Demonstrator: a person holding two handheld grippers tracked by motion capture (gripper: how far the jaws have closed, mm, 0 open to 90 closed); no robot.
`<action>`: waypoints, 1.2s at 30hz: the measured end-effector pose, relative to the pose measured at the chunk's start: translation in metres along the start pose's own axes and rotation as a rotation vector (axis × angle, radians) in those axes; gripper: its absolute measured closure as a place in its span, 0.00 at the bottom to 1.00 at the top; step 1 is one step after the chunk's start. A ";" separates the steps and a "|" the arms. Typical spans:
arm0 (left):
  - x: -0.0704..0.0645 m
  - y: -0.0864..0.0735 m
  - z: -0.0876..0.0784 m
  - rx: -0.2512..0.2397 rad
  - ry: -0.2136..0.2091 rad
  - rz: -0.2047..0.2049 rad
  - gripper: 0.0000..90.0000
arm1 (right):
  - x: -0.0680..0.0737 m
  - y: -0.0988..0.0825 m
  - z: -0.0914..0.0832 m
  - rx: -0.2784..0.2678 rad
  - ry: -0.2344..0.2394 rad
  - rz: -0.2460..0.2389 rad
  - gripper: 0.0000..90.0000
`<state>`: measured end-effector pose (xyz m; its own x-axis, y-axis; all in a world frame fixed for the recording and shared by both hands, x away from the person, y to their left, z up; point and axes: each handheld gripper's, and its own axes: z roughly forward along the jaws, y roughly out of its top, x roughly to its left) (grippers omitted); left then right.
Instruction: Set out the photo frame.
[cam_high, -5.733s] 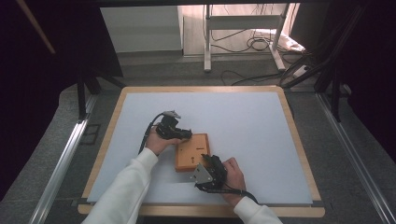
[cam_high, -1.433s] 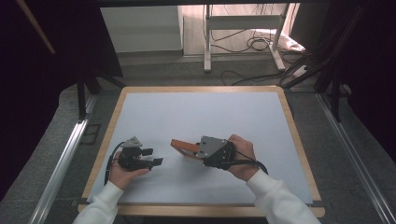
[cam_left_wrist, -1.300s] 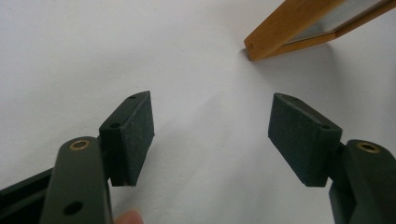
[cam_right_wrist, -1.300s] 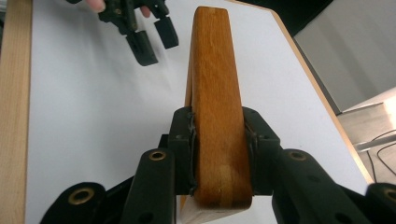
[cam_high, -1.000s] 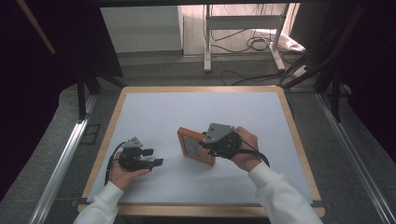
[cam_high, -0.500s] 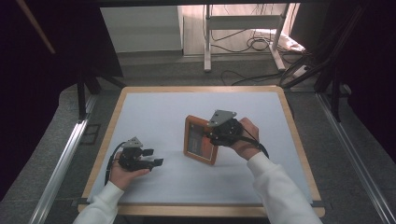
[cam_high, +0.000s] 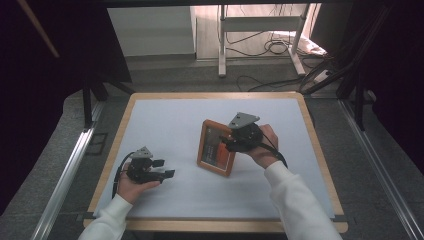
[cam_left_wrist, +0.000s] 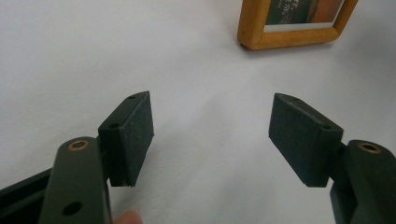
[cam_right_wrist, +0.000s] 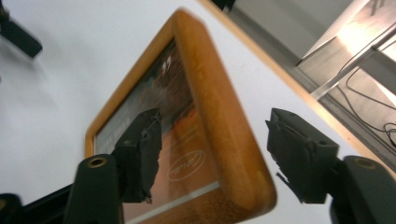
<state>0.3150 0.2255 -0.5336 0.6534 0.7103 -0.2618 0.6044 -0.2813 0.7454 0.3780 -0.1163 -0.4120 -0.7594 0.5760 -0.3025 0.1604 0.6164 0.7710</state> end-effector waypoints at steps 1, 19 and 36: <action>0.000 0.000 0.000 -0.001 0.000 -0.001 0.34 | 0.001 0.000 -0.003 -0.014 -0.009 0.019 0.32; -0.003 0.001 0.001 0.009 -0.001 0.007 0.34 | 0.023 -0.085 -0.040 -0.040 0.042 0.289 0.36; -0.005 0.001 0.001 0.008 -0.004 0.020 0.34 | 0.058 -0.105 -0.031 0.013 0.158 0.228 0.97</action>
<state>0.3124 0.2209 -0.5322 0.6672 0.7020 -0.2491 0.5949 -0.3009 0.7453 0.2973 -0.1638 -0.4931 -0.7916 0.6103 -0.0297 0.3458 0.4875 0.8018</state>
